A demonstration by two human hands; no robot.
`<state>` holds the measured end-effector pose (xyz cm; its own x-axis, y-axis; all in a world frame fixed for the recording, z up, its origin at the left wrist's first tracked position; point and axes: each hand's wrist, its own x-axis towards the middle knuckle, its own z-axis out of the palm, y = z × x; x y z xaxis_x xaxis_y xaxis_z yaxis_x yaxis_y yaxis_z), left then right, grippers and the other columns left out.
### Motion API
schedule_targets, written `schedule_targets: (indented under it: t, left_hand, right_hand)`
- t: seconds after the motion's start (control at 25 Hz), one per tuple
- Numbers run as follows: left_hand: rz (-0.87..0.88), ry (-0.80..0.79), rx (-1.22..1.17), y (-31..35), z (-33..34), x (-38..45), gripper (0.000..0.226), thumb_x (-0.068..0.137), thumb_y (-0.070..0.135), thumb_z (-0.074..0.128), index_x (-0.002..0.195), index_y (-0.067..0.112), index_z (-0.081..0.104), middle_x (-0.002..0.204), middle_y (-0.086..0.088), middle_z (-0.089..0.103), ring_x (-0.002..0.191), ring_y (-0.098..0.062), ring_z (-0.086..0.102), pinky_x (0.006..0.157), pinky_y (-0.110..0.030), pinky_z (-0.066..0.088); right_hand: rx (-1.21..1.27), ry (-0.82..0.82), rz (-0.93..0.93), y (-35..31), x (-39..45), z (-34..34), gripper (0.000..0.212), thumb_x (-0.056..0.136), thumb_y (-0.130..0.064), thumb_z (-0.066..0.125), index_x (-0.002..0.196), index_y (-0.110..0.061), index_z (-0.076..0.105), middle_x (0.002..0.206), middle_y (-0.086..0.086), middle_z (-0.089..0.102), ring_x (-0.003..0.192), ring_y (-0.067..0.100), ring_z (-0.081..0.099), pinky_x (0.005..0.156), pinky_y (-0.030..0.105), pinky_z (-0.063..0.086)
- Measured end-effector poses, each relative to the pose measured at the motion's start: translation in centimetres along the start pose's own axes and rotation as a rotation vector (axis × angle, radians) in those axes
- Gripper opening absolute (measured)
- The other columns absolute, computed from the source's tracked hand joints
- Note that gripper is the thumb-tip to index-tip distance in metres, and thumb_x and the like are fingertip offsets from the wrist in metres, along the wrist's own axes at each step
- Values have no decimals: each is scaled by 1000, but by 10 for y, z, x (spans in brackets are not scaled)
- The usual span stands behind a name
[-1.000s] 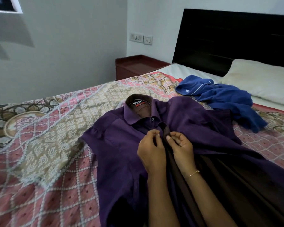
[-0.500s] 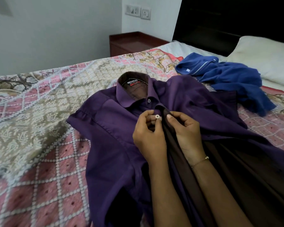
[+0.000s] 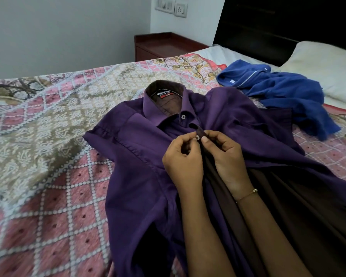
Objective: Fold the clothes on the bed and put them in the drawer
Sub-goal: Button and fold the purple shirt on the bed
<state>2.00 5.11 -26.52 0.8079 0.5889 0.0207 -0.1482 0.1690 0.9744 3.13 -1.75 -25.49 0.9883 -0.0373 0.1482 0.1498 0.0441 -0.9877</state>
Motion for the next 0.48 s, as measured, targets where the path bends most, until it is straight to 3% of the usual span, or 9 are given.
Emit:
schedule_targets:
  t: [0.12,0.28,0.48]
  left_hand:
    - [-37,12,-84,1,0,2,26,81,-1,65,77,24,63,62,7,60,54,-1,51,57,-18,45]
    - [-26,15,-100,-1,1,2,29,82,-1,66,75,26,56,67,6,60,55,3,52,60,-15,46]
    - [2,-14,-76,-3,-2,2,32,79,-7,62,66,23,60,63,6,62,61,-6,56,63,-22,49]
  right_hand:
    - [40,20,35,-2,-1,1,19,90,0,51,84,-12,65,80,1,69,78,9,65,75,18,53]
    - [-88,16,-23,-1,-2,0,19,92,-4,50,85,-13,66,83,3,69,79,9,64,75,17,52]
    - [-196,-15,-110,3,-1,-4,23,87,3,57,82,-20,62,66,-9,62,64,1,58,61,12,47]
